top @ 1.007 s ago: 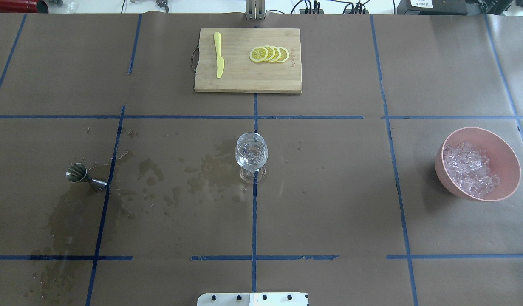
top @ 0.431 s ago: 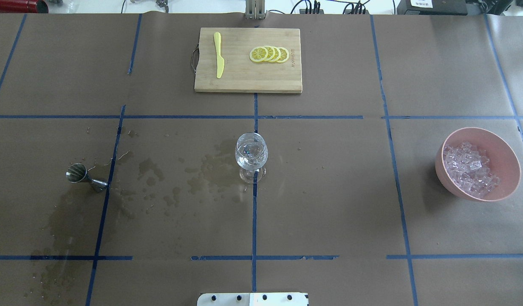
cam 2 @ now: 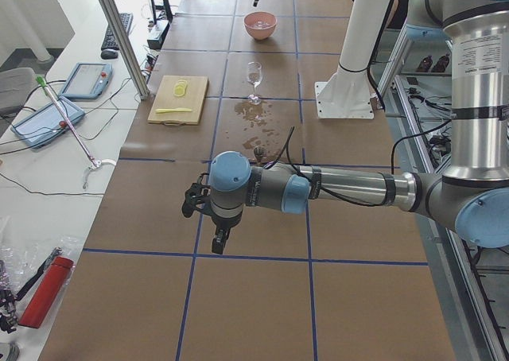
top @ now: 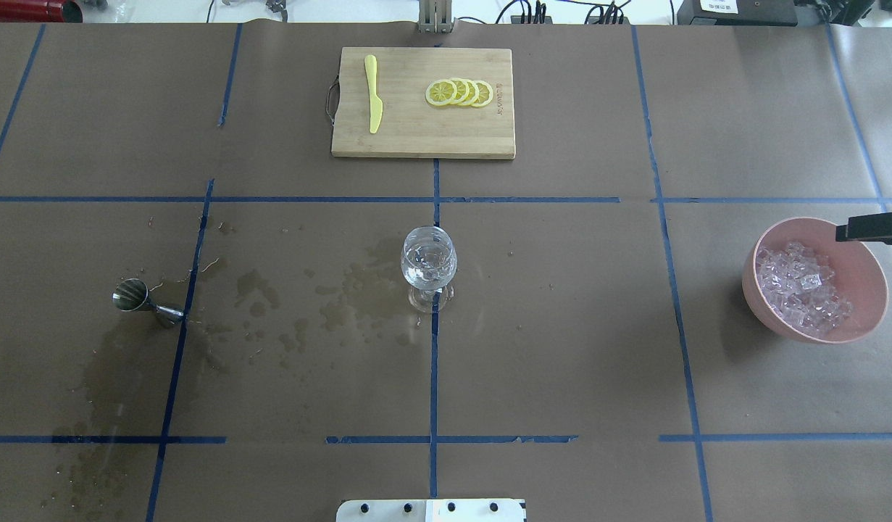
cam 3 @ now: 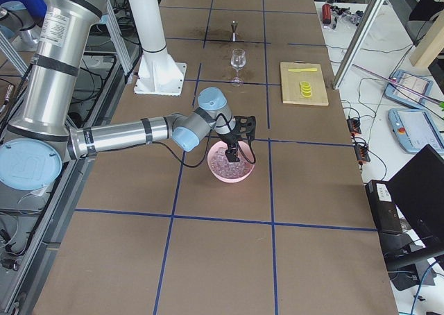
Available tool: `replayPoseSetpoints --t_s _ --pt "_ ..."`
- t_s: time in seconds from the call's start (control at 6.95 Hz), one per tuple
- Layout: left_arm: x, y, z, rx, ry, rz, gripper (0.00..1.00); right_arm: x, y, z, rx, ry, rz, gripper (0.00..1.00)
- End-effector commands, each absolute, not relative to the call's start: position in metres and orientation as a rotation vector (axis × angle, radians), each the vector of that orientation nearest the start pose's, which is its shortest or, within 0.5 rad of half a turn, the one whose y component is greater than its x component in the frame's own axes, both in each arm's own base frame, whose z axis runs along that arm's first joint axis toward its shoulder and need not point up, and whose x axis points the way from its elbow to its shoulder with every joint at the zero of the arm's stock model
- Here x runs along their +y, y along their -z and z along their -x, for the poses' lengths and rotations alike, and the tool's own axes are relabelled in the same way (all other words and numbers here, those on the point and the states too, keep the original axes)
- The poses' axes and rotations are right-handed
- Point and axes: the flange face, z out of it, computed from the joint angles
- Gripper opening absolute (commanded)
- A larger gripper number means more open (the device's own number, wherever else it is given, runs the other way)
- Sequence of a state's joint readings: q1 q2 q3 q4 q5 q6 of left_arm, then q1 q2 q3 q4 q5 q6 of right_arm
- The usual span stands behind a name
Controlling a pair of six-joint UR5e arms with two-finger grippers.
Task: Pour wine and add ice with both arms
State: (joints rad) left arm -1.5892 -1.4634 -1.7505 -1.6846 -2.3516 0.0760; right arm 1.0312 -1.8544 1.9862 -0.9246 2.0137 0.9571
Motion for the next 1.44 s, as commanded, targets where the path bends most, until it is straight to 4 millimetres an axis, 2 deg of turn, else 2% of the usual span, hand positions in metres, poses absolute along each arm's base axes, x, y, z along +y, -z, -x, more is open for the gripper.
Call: replayPoseSetpoints --t_s 0.0,0.14,0.43,0.86,1.29 --pt "-0.456 -0.607 0.072 0.769 -0.129 -0.217 1.00 -0.380 -0.518 0.179 -0.813 -0.150 -0.309 1.00" --pt "-0.456 -0.607 0.072 0.769 -0.130 -0.219 1.00 -0.378 -0.518 0.185 -0.827 -0.134 -0.316 0.97" --pt "-0.456 -0.606 0.072 0.769 -0.131 -0.220 1.00 -0.379 -0.536 0.186 -0.804 -0.130 -0.297 0.79" --pt "-0.456 -0.606 0.071 0.769 -0.133 -0.221 1.00 -0.377 -0.554 0.189 -0.780 -0.123 -0.273 0.76" --pt "-0.456 -0.606 0.071 0.769 -0.133 -0.221 1.00 -0.373 -0.564 0.200 -0.770 -0.102 -0.250 0.65"
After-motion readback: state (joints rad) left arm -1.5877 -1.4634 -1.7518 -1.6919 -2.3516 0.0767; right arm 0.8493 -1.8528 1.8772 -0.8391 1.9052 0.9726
